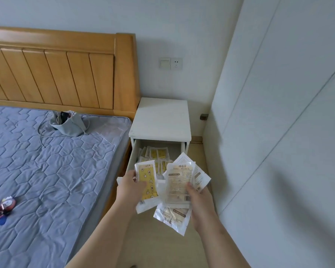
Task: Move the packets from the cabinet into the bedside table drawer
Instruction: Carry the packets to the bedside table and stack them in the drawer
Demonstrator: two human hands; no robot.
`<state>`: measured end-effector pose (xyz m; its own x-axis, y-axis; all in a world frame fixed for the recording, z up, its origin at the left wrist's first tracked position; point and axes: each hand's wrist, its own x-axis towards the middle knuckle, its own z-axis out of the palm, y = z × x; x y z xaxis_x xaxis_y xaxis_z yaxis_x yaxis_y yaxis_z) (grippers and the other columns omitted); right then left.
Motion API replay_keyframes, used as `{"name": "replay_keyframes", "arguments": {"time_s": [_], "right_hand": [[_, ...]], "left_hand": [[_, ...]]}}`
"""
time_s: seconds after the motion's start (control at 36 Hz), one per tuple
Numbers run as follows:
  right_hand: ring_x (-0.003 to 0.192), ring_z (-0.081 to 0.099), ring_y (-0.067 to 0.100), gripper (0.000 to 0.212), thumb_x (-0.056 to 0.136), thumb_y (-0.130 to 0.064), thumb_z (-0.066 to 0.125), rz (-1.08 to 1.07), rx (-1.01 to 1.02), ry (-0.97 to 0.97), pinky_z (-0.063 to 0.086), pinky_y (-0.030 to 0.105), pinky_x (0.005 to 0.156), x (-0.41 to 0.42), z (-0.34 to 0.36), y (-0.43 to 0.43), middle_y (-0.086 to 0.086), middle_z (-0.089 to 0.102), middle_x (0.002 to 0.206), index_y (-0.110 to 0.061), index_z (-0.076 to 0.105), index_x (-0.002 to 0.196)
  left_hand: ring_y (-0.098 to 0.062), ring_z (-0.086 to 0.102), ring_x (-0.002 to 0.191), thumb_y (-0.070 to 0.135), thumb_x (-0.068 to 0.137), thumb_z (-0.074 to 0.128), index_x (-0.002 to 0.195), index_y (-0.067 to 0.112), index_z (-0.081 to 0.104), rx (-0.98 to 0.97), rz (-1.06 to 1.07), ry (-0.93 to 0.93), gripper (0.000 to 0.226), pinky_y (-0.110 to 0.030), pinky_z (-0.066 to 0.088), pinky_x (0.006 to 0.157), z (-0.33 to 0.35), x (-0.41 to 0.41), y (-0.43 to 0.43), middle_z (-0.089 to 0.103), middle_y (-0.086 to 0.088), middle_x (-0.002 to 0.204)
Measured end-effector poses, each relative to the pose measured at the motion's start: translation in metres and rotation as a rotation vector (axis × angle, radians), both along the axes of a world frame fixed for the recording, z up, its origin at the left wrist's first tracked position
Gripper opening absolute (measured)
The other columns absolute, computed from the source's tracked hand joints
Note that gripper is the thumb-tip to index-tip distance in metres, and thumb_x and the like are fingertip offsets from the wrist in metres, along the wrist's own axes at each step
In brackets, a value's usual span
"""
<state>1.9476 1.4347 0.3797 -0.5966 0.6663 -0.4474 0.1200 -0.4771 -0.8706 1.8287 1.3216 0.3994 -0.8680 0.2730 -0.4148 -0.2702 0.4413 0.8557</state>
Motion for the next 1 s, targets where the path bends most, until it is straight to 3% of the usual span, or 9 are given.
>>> {"name": "replay_keyframes", "arguments": {"time_s": [0.17,0.33,0.44,0.5,0.56,0.64,0.78,0.86,1.0], "right_hand": [[0.086,0.069,0.021,0.014,0.096,-0.015,0.052,-0.012,0.184,-0.055,0.056,0.044,0.080,-0.076,-0.009,0.046,0.002,0.070,0.093,-0.022,0.062,0.103],[0.084,0.061,0.011,0.016,0.094,-0.017,0.052,-0.001,0.331,-0.088,0.049,0.027,0.076,-0.170,-0.012,0.069,-0.008,0.065,0.090,-0.025,0.059,0.106],[0.088,0.060,0.008,0.011,0.096,-0.021,0.051,0.083,0.445,-0.106,0.044,0.012,0.069,-0.222,-0.014,0.080,-0.009,0.064,0.092,-0.028,0.058,0.101],[0.092,0.058,0.005,0.015,0.095,-0.016,0.053,0.159,0.542,-0.129,0.044,0.008,0.072,-0.240,-0.017,0.088,-0.012,0.063,0.097,-0.029,0.059,0.101],[0.101,0.056,0.007,0.021,0.090,-0.013,0.058,0.214,0.646,-0.159,0.045,0.016,0.083,-0.254,-0.027,0.095,-0.012,0.063,0.106,-0.026,0.063,0.106],[0.114,0.046,0.012,0.028,0.090,-0.016,0.059,0.325,0.851,-0.248,0.043,0.029,0.097,-0.266,-0.045,0.105,-0.016,0.059,0.120,-0.027,0.063,0.116],[0.127,0.036,0.013,0.042,0.092,-0.005,0.053,0.531,0.995,-0.284,0.029,0.017,0.107,-0.274,-0.060,0.122,-0.009,0.050,0.137,-0.024,0.057,0.129],[0.134,0.030,0.011,0.052,0.091,0.003,0.049,0.629,1.021,-0.290,0.017,0.006,0.104,-0.272,-0.069,0.132,-0.008,0.042,0.144,-0.022,0.048,0.137],[0.140,0.023,0.008,0.064,0.089,0.010,0.046,0.712,0.971,-0.276,0.022,0.012,0.109,-0.269,-0.092,0.156,-0.008,0.027,0.152,-0.025,0.039,0.142]], "left_hand": [[-0.027,0.065,0.096,0.005,0.093,0.053,0.110,0.019,0.050,0.025,-0.028,-0.088,0.022,-0.045,0.057,0.080,-0.015,-0.071,0.057,0.061,-0.001,0.099],[-0.030,0.064,0.096,0.002,0.094,0.048,0.118,0.012,0.053,0.217,-0.017,-0.291,0.027,-0.048,0.054,0.085,-0.032,-0.149,0.107,0.065,-0.011,0.104],[-0.032,0.058,0.086,0.000,0.095,0.043,0.111,0.011,0.055,0.458,-0.042,-0.458,0.023,-0.040,0.047,0.072,-0.029,-0.193,0.133,0.064,-0.020,0.101],[-0.030,0.057,0.079,0.015,0.099,0.040,0.101,0.009,0.059,0.552,0.010,-0.558,0.020,-0.037,0.044,0.068,-0.029,-0.209,0.144,0.063,-0.017,0.090],[-0.026,0.060,0.078,0.043,0.099,0.034,0.096,0.008,0.066,0.657,0.043,-0.695,0.047,-0.037,0.046,0.074,-0.033,-0.224,0.153,0.065,-0.014,0.083],[-0.030,0.062,0.090,0.062,0.089,0.032,0.111,0.009,0.065,0.769,-0.016,-0.805,0.066,-0.042,0.046,0.086,-0.040,-0.240,0.161,0.066,-0.017,0.095],[-0.027,0.068,0.080,0.026,0.097,0.045,0.115,0.001,0.059,0.653,0.103,-0.806,0.033,-0.034,0.058,0.062,-0.057,-0.254,0.166,0.070,-0.017,0.091],[-0.030,0.066,0.089,0.013,0.097,0.045,0.124,0.000,0.054,0.604,0.177,-0.793,0.032,-0.038,0.056,0.066,-0.073,-0.256,0.167,0.067,-0.019,0.102],[-0.033,0.064,0.092,0.010,0.097,0.045,0.119,0.001,0.053,0.567,0.246,-0.786,0.026,-0.047,0.052,0.079,-0.105,-0.253,0.174,0.066,-0.019,0.105]]}}
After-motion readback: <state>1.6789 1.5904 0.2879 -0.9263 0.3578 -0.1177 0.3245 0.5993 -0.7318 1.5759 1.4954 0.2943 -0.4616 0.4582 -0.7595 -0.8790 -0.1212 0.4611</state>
